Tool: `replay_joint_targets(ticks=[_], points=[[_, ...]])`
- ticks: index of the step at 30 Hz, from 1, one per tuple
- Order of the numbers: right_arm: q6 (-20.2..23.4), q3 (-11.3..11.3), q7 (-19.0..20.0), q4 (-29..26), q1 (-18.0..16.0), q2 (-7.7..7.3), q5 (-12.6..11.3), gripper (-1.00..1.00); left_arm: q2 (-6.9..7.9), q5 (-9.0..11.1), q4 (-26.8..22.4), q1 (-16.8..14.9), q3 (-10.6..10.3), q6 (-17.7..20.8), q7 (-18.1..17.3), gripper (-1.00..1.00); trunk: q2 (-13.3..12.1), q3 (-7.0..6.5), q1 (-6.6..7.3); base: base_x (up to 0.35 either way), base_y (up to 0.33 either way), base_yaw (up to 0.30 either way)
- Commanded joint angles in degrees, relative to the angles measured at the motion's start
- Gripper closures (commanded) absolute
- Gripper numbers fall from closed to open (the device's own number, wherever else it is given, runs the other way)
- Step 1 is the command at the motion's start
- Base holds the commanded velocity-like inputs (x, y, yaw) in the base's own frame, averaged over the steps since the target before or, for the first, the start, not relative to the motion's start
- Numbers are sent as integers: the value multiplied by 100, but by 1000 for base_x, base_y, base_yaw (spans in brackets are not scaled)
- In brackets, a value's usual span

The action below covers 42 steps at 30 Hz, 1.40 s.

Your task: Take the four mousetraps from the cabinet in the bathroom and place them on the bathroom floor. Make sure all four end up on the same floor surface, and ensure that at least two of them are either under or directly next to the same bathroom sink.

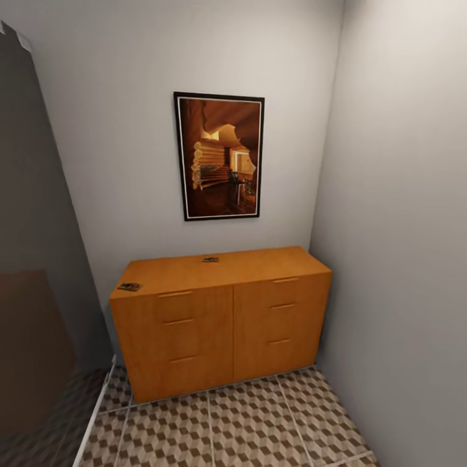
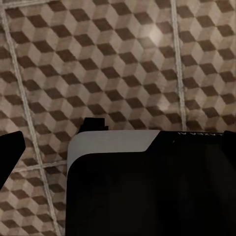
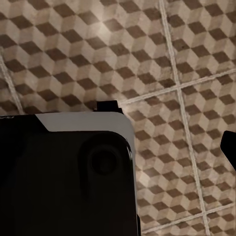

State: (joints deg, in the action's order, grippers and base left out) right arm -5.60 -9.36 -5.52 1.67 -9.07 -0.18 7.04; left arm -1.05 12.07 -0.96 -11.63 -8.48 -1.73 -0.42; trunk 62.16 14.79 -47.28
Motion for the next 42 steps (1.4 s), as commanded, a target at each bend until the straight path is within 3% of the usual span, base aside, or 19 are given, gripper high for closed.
replay_joint_targets(ticks=[1,20,42], points=[[-34,-47,-19,18,-7,-1,61,-100,-1,58,8,-6,-49,-19,-6,-100,5,7,-2,71,0,199],[-32,-40,-19,18,-7,1,66,-100,-2,50,8,-6,-57,-17,-10,-100,5,7,-2,33,0,206],[-29,-40,-19,18,-7,1,64,-100,-5,42,8,-6,-64,-19,-11,-100,5,7,-2,296,0,7]])
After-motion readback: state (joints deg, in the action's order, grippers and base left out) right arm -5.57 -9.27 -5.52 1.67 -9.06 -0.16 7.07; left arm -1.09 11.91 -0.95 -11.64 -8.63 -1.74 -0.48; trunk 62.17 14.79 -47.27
